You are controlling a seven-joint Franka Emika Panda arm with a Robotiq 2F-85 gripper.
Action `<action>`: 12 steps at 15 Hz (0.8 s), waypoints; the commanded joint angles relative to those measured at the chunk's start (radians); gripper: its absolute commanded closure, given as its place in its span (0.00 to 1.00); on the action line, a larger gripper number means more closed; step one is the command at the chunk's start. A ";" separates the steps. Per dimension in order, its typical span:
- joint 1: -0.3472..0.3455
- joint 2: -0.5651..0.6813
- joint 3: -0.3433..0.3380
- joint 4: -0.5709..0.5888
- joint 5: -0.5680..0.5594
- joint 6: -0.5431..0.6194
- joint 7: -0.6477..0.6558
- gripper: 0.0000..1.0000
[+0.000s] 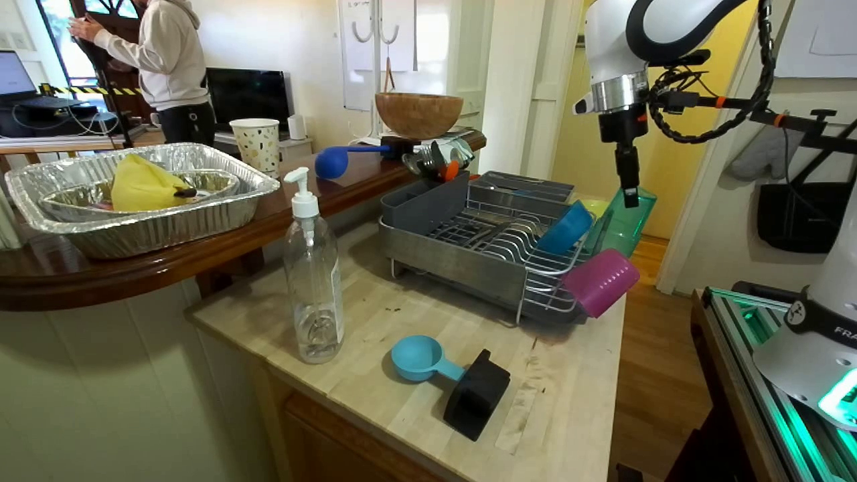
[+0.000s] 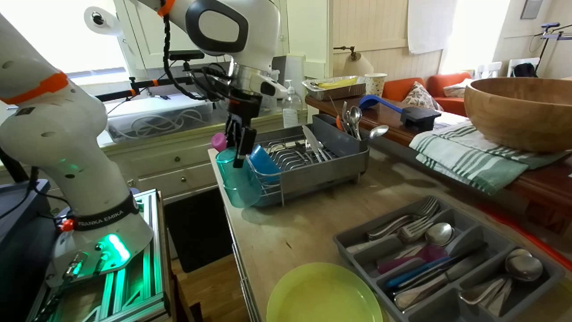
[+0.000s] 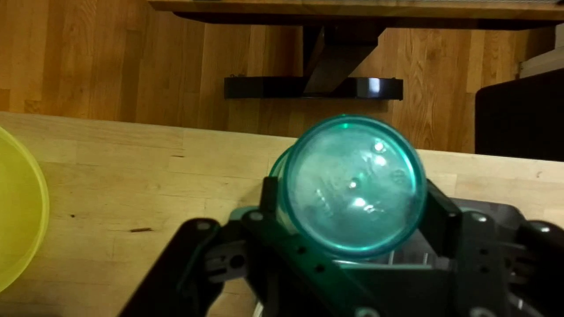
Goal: Place the green cup between the drying rack and the cutlery rack and place it right side up
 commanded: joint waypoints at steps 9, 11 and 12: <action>0.009 -0.039 -0.006 0.141 0.009 -0.301 -0.065 0.50; 0.010 -0.038 -0.005 0.168 0.004 -0.345 -0.068 0.50; 0.011 -0.042 -0.005 0.180 0.004 -0.374 -0.072 0.50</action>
